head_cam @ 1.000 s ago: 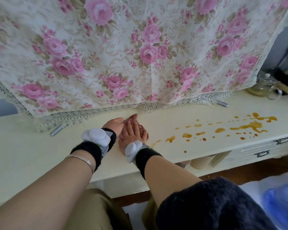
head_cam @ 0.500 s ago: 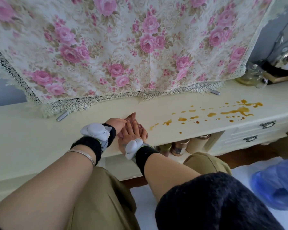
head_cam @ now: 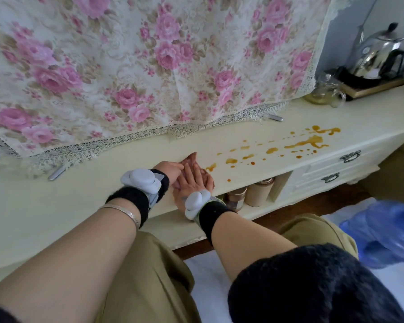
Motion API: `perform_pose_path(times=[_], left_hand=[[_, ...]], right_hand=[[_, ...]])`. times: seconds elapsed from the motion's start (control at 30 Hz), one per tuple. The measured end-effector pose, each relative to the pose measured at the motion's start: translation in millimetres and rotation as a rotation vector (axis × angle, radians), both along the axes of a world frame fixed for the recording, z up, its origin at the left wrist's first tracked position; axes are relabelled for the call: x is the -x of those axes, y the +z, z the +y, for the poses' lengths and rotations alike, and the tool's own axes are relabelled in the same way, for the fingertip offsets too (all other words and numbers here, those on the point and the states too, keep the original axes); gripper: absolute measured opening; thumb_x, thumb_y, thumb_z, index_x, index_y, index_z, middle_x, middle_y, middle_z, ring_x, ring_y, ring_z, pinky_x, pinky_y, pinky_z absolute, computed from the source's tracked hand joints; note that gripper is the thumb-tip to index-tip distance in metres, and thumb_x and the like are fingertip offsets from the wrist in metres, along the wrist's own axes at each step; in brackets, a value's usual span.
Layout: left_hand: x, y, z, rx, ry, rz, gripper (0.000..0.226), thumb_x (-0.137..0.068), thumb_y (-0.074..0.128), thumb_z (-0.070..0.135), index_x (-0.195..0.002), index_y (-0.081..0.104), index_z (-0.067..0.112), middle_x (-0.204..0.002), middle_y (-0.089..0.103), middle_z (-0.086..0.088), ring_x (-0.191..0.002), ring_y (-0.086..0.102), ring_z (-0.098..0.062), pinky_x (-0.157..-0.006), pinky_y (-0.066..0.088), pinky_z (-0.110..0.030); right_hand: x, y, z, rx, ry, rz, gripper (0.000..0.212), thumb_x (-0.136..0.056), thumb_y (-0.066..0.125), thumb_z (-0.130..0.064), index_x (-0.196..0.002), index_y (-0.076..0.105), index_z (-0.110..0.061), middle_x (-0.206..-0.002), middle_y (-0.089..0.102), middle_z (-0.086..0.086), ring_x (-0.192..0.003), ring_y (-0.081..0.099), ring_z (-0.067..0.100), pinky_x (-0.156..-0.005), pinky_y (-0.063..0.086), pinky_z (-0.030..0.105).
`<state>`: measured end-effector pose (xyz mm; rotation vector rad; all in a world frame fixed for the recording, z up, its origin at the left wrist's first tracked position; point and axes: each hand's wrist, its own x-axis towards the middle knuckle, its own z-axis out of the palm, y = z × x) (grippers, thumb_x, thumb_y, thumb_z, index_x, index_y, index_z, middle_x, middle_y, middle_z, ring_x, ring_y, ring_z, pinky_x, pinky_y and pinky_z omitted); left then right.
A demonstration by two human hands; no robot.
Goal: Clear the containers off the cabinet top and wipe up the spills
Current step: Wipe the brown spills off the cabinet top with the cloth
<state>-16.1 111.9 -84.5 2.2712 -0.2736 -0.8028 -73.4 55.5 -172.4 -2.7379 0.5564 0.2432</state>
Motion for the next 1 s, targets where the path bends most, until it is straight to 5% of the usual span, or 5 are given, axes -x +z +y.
perform_pose_path(times=[0.07,0.4,0.6,0.73,1.0], left_hand=[[6.8,0.5,-15.8,0.007,-0.021,0.005,0.038,-0.096,0.040,0.000,-0.129,0.058,0.008,-0.129,0.062,-0.014,-0.096,0.058,-0.021,-0.059,0.042,-0.011],[30.7,-3.0,-93.4,-0.013,-0.154,-0.002,0.040,-0.097,0.039,0.002,-0.134,0.054,0.007,-0.141,0.053,-0.009,-0.126,0.053,-0.028,-0.109,0.036,-0.029],[42.5,-0.5,-128.2,0.012,-0.276,-0.026,0.042,-0.097,0.039,0.000,-0.135,0.052,0.009,-0.149,0.043,-0.005,-0.135,0.043,-0.022,-0.078,0.035,-0.006],[44.2,-1.5,-148.5,0.008,-0.280,-0.033,0.038,-0.094,0.042,-0.001,-0.128,0.059,0.005,-0.142,0.051,-0.011,-0.132,0.046,-0.025,-0.066,0.033,-0.012],[40.8,-1.4,-148.4,-0.002,-0.351,-0.085,0.035,-0.095,0.044,0.004,-0.123,0.063,0.010,-0.147,0.045,0.001,-0.133,0.044,-0.019,-0.092,0.037,-0.019]], right_hand=[[6.4,1.0,-13.9,0.008,-0.026,0.011,0.061,-0.101,0.022,-0.045,-0.153,-0.007,-0.033,-0.161,-0.016,-0.010,-0.147,-0.020,0.020,-0.117,-0.006,0.054],[31.9,4.7,-92.7,0.004,-0.114,0.036,0.061,-0.101,0.021,-0.047,-0.154,-0.006,-0.030,-0.161,-0.018,-0.009,-0.148,-0.019,0.019,-0.118,-0.005,0.053],[44.3,2.0,-140.3,0.006,-0.207,0.034,0.061,-0.100,0.022,-0.050,-0.153,-0.004,-0.035,-0.161,-0.015,-0.011,-0.148,-0.017,0.017,-0.118,-0.003,0.052],[50.1,0.3,-162.2,0.013,-0.223,0.026,0.061,-0.100,0.022,-0.050,-0.153,-0.003,-0.036,-0.161,-0.015,-0.011,-0.148,-0.017,0.018,-0.118,-0.004,0.052],[53.7,-1.8,-168.1,0.050,-0.307,-0.035,0.059,-0.100,0.022,-0.047,-0.154,0.000,-0.036,-0.162,-0.009,-0.012,-0.149,-0.013,0.018,-0.118,-0.002,0.050]])
